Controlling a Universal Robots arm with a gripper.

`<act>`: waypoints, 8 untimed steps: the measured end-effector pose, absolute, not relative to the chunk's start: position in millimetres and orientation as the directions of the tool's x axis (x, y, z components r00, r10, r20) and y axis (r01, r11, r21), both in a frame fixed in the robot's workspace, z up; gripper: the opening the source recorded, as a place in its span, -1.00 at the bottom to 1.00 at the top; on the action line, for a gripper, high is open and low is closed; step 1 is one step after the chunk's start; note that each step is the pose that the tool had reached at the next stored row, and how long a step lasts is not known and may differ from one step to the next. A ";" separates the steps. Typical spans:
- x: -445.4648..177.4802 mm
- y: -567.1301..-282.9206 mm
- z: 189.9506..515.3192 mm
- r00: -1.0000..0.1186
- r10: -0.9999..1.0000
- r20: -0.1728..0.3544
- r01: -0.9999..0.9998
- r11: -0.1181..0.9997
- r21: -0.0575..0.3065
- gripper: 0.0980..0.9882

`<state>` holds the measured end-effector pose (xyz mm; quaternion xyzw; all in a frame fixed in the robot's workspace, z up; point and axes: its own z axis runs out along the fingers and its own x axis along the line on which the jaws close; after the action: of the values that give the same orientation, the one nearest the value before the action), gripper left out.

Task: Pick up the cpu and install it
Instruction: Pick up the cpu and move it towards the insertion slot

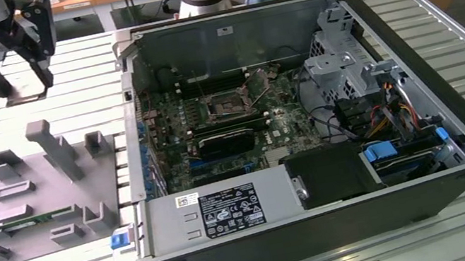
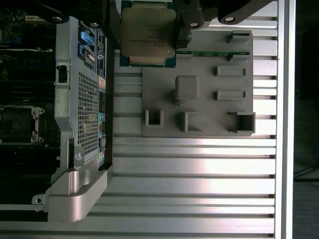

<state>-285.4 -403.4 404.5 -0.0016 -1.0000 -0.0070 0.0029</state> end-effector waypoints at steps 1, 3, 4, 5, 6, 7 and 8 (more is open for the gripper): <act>-284.6 -403.4 404.5 -1.000 0.003 0.006 0.003 1.000 0.014 -0.04; -282.6 -403.4 404.5 -1.000 0.003 0.006 0.003 1.000 0.014 -0.04; -281.6 -403.4 404.5 -1.000 0.003 0.006 0.003 1.000 0.014 -0.04; -280.4 -403.4 404.5 -1.000 0.003 0.006 0.003 1.000 0.014 -0.04; -279.2 -403.4 404.5 -1.000 0.003 0.006 0.003 1.000 0.014 -0.04; -277.9 -403.4 404.5 -1.000 0.003 0.006 0.003 1.000 0.014 -0.04; -276.6 -403.4 404.5 -1.000 0.003 0.006 0.003 1.000 0.014 -0.04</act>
<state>-276.6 -403.4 404.5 -0.0016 -1.0000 -0.0070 0.0029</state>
